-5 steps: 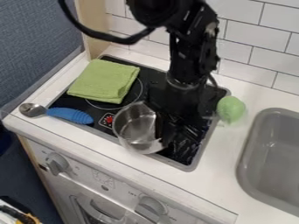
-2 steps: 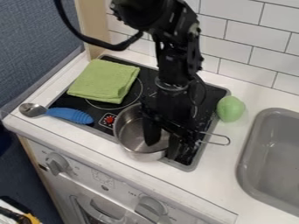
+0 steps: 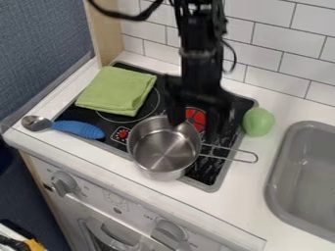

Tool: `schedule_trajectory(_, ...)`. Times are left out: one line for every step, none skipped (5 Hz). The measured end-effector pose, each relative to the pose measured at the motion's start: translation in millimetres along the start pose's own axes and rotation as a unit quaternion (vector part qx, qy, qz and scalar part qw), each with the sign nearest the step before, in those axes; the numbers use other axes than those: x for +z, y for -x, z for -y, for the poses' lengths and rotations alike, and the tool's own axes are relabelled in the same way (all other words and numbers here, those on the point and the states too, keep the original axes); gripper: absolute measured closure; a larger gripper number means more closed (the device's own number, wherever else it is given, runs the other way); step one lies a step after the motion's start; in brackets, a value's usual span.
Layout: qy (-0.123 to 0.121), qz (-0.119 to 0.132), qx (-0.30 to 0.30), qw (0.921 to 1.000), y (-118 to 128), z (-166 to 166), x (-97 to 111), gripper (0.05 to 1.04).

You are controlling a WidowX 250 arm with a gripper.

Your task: Move the silver pot to the the bottom right corner of the stove

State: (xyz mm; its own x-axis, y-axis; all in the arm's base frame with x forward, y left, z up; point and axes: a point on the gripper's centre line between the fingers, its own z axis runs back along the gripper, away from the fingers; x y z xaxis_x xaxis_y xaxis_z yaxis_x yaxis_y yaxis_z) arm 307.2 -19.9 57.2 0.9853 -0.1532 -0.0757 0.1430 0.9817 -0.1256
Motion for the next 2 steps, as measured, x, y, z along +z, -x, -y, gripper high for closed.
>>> schedule_trajectory(0.019,-0.005,0.015,0.9997,-21,-3,11,0.08)
schedule_trajectory(0.011,0.012,0.037,0.9992,-33,-12,20,0.081)
